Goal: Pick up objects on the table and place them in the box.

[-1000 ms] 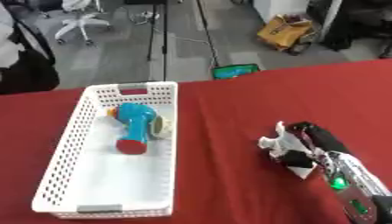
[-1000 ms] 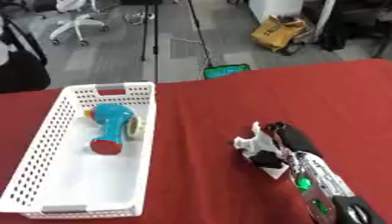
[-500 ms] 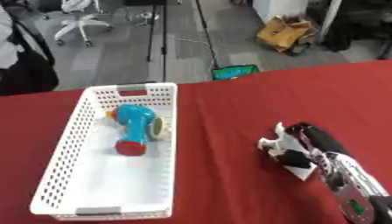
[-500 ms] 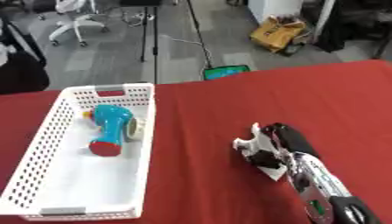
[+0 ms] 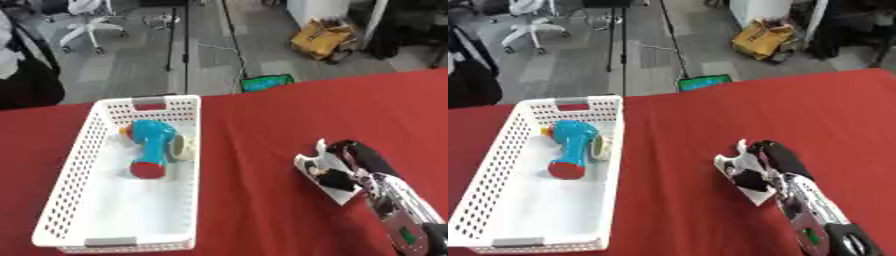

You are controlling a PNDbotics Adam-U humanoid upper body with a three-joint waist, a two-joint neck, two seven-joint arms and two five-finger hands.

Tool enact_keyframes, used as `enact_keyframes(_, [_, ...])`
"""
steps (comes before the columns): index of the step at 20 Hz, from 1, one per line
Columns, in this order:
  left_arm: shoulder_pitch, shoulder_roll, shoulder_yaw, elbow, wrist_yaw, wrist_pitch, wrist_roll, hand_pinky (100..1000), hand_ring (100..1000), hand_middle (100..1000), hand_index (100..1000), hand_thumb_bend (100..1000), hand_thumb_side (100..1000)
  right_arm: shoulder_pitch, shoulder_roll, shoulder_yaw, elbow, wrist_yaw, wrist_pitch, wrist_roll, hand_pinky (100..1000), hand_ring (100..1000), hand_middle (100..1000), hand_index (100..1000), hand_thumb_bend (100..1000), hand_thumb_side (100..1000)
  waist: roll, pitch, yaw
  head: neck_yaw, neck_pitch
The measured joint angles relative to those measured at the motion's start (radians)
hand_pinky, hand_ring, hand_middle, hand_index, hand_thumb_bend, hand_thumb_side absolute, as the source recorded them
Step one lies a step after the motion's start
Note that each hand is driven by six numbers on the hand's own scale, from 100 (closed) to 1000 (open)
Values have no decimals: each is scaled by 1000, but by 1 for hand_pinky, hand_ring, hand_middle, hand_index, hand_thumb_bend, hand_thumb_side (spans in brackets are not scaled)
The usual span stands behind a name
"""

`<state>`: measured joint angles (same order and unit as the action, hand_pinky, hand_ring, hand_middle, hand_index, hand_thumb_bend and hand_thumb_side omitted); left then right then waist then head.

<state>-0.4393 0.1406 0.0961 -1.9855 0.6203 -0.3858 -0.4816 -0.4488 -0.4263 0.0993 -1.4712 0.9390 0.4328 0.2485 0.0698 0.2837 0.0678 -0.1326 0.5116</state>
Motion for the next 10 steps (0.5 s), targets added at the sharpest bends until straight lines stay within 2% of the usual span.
enact_keyframes(10, [0,0,0,0,0,3,3,948,897,920,961,100,959,4,0,0,-3,-8,9,-2,1000,986,774,787,249,604,1,-6,-8,-1,-3])
